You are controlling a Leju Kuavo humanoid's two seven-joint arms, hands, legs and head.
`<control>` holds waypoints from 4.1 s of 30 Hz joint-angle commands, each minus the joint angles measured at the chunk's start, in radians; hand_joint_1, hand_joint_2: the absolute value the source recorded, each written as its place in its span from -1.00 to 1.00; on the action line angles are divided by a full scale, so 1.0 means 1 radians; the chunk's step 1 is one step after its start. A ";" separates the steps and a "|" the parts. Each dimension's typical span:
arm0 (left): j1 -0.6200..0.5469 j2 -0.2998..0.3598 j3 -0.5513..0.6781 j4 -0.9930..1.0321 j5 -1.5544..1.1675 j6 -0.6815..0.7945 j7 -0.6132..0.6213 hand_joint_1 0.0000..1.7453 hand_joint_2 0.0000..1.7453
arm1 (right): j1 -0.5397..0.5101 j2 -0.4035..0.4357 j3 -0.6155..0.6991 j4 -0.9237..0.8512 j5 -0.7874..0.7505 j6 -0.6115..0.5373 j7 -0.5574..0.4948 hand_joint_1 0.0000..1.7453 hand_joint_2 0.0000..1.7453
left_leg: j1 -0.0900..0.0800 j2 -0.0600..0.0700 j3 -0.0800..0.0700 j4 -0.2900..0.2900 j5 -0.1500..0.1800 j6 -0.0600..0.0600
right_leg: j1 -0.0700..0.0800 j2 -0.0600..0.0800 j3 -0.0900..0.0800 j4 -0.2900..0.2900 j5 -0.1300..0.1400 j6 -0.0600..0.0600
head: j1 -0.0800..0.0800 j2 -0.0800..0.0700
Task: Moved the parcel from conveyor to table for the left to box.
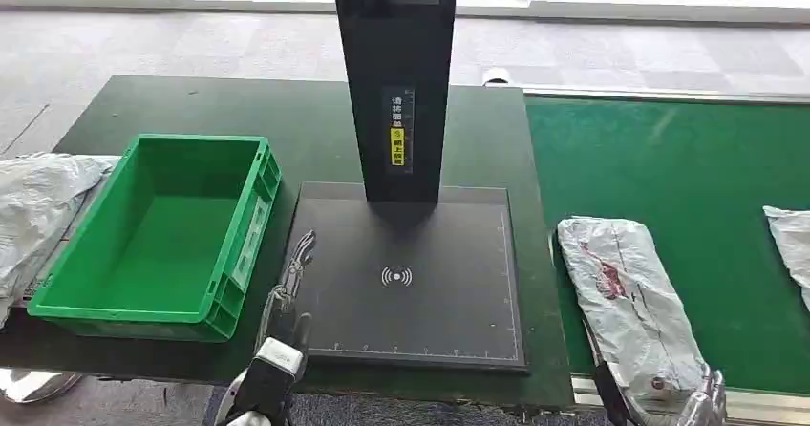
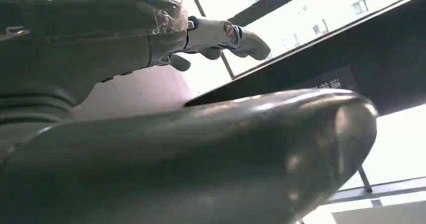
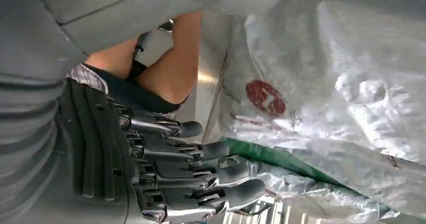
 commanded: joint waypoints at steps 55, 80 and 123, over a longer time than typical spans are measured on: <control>0.028 0.081 -0.175 0.128 0.276 0.525 -0.103 -1.00 -1.00 | -0.454 -0.048 0.456 0.597 -0.059 0.021 0.015 1.00 1.00 | 0.001 0.017 -0.005 -0.001 0.000 -0.002 | 0.003 0.016 -0.001 -0.004 0.008 -0.001 | 0.000 0.000; -0.168 0.345 -0.342 0.473 0.580 0.525 -0.166 -1.00 -1.00 | -0.050 0.136 0.376 -0.610 -0.930 -0.288 -0.742 1.00 1.00 | 0.005 0.001 -0.007 -0.002 0.008 -0.008 | 0.007 0.000 -0.008 0.000 0.007 -0.009 | 0.000 0.000; -0.099 0.079 -0.206 -0.035 0.292 0.579 -0.166 -1.00 -1.00 | -0.350 0.072 1.033 0.488 -1.050 -0.191 -0.742 1.00 1.00 | 0.005 0.003 -0.009 0.000 0.009 -0.006 | 0.007 0.003 -0.010 0.000 0.009 -0.007 | 0.000 0.000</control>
